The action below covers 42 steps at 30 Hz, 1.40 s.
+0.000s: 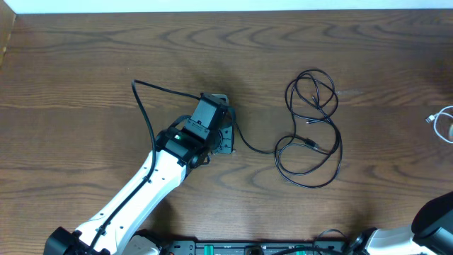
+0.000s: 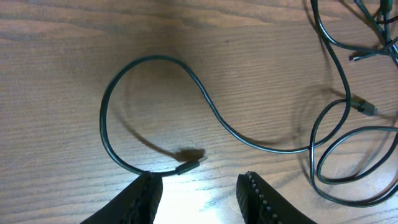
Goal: Untangle cables
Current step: 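Drag the white cable to the right edge with the right gripper, then move the right gripper back to the black cable and grasp it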
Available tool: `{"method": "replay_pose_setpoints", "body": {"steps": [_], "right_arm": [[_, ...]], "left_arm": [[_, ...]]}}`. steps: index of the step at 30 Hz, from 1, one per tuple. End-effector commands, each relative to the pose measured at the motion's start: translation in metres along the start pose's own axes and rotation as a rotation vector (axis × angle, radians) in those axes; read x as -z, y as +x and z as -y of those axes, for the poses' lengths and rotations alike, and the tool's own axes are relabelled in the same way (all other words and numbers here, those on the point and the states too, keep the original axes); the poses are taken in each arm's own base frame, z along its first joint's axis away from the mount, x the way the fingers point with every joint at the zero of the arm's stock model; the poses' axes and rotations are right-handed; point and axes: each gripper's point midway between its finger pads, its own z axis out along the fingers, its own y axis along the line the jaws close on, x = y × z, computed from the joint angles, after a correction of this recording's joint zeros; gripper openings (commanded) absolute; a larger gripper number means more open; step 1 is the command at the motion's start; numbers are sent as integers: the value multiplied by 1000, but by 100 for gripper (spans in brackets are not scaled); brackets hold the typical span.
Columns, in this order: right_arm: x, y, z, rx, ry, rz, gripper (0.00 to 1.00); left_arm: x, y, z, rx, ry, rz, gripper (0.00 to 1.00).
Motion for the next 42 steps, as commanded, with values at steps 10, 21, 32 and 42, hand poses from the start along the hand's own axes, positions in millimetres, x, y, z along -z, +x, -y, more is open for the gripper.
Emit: {"method": "replay_pose_setpoints", "body": {"steps": [10, 21, 32, 42], "right_arm": [[68, 94, -118, 442, -699, -292, 83], [100, 214, -151, 924, -629, -509, 91], [90, 315, -181, 1080, -591, -545, 82], [47, 361, -184, 935, -397, -385, 72]], "left_arm": [[0, -5, -8, 8, -43, 20, 44], [2, 1, -47, 100, -180, -2, 45], [-7, 4, -64, 204, -199, -43, 55], [-21, 14, -69, 204, -223, -95, 55]]}}
